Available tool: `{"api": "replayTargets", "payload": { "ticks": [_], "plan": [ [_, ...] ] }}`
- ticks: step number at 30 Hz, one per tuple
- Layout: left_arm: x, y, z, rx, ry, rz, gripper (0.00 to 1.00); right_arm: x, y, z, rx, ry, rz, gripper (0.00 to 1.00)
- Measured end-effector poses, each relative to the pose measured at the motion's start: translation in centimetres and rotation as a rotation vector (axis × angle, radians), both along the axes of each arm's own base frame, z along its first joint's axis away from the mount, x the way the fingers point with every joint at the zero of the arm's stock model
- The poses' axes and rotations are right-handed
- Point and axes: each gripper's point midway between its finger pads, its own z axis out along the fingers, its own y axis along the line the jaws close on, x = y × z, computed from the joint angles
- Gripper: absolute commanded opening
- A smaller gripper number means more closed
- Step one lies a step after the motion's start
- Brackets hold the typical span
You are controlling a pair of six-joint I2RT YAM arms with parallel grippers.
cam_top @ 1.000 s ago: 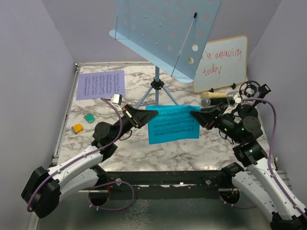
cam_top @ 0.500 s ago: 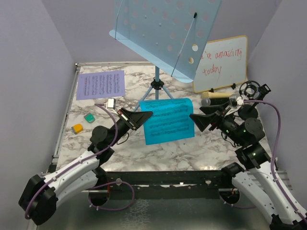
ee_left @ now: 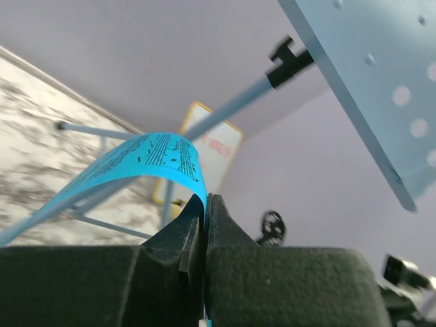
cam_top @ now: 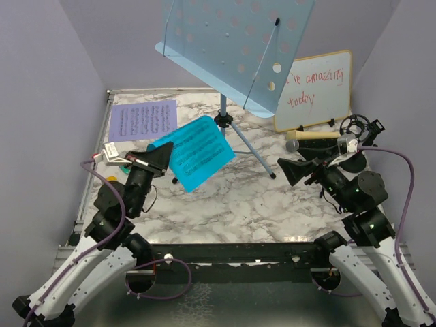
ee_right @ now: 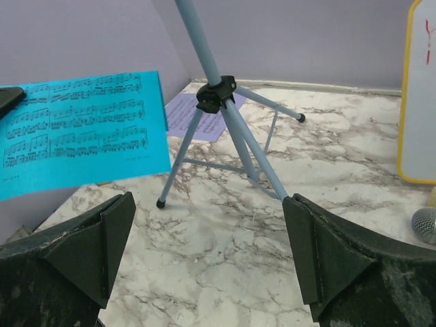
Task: Pack up the instrument practice props
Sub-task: Place the sheet music at the corner of the board.
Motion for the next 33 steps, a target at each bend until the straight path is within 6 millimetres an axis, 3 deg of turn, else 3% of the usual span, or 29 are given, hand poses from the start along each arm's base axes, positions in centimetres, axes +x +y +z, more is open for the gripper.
{"api": "replayTargets", "payload": {
  "ticks": [3, 6, 15, 19, 22, 25, 29, 30, 32, 33],
  "plan": [
    [0.7, 2.5, -0.2, 0.045, 0.048, 0.136, 0.00, 0.2, -0.3, -0.4, -0.019, 0.003, -0.018, 1.00],
    [1.6, 3.7, -1.0, 0.089, 0.087, 0.222, 0.00, 0.4, -0.6, -0.8, -0.038, 0.011, -0.035, 1.00],
    [7.0, 2.5, -6.3, 0.294, 0.219, 0.327, 0.00, 0.3, -2.1, -0.9, -0.073, -0.010, -0.109, 1.00],
    [10.3, 5.6, -7.5, 0.308, 0.258, 0.445, 0.00, -0.1, -3.0, -0.7, -0.080, -0.029, -0.143, 1.00],
    [12.4, 8.5, -7.0, 0.284, 0.265, 0.526, 0.00, -0.4, -3.5, -0.4, -0.080, -0.048, -0.160, 1.00],
    [15.3, 12.0, -6.0, 0.236, 0.257, 0.601, 0.00, -0.5, -3.8, -0.3, -0.080, -0.059, -0.171, 1.00],
    [19.6, 15.1, -5.3, 0.187, 0.255, 0.640, 0.00, -0.4, -3.8, -0.5, -0.090, -0.059, -0.173, 1.00],
    [25.2, 17.5, -4.9, 0.163, 0.259, 0.638, 0.00, -0.4, -3.8, -0.6, -0.096, -0.061, -0.174, 1.00],
    [26.1, 18.0, -5.8, 0.163, 0.284, 0.634, 0.00, -0.4, -3.8, -0.6, -0.096, -0.062, -0.173, 1.00],
    [27.5, 18.2, -4.8, 0.155, 0.269, 0.615, 0.00, -0.4, -3.8, -0.6, -0.097, -0.061, -0.173, 1.00]
  ]
}}
